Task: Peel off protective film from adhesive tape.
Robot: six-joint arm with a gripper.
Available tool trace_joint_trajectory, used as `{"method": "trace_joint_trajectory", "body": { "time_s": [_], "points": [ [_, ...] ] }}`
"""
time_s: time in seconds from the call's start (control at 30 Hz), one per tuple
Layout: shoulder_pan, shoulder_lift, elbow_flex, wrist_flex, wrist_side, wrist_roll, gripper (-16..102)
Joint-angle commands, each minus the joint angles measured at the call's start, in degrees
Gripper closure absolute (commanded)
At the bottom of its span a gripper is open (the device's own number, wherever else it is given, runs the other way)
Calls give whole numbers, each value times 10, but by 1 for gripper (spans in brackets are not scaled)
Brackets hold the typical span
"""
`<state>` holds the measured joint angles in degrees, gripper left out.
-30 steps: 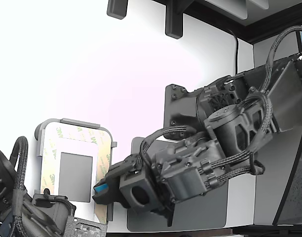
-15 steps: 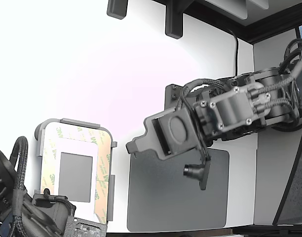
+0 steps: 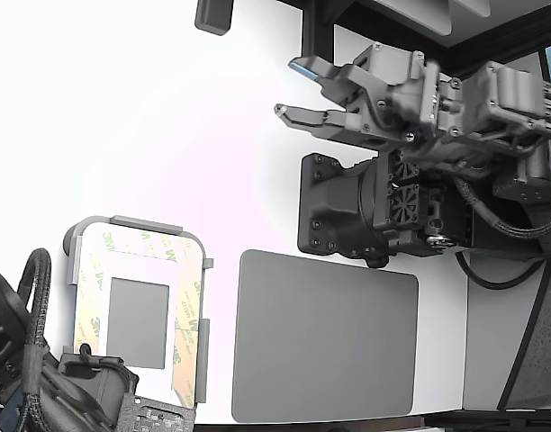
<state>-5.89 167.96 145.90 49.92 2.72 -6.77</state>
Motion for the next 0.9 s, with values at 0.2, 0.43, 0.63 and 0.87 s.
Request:
{"method": "trace_joint_trajectory", "body": {
  "time_s": [0.2,0.43,0.63,0.87],
  "points": [
    [-44,13,54,51,-83,99,-14],
    [-44,13,54,52,-85,97,-14],
    [-44,13,54,52,-83,98,-14],
    [-44,13,54,52,-83,98,-14]
  ]
}}
